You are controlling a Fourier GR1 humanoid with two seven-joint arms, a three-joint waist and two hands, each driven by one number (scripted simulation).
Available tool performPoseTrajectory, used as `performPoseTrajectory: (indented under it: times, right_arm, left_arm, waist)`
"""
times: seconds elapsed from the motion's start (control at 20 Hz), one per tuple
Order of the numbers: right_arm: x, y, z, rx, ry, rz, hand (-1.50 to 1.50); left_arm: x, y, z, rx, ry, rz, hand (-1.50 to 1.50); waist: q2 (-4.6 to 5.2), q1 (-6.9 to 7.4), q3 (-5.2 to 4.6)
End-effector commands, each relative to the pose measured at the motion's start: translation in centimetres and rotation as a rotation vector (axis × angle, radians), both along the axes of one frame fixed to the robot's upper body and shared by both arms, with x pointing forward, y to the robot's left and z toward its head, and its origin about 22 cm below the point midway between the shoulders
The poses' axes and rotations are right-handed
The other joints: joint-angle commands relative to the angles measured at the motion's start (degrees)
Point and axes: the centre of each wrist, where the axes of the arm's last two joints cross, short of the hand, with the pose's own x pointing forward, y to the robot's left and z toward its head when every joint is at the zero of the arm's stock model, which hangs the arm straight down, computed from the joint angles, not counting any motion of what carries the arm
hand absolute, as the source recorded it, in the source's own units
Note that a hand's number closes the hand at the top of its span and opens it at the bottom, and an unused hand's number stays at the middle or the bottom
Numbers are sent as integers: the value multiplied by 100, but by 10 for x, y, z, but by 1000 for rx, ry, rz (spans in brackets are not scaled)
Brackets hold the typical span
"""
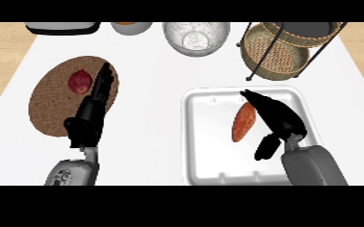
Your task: Pick the sweet potato from the tray and place it in the tiered basket
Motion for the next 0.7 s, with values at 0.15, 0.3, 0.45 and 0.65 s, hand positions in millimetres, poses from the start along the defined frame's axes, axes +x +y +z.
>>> performPoseTrajectory:
  times: [0.15, 0.3, 0.45, 0.65]
  right_arm:
    - [-11, 9, -20, 30, -1, -20, -150]
    - [9, 14, -23, 64, -9, -24, -150]
    - [-1, 26, -31, 71, -14, -30, -150]
    - [7, 14, -37, 75, -94, -69, 150]
  left_arm:
    - [0, -22, 0, 2, -2, 13, 0]
    - [5, -1, 11, 16, -7, -14, 0]
    - [3, -6, 0, -6, 8, -5, 0]
    - [8, -21, 6, 19, -7, -2, 0]
  waist:
    - [-1, -8, 1]
    - [2, 6, 1]
    - [0, 0, 1]
    - [5, 2, 2]
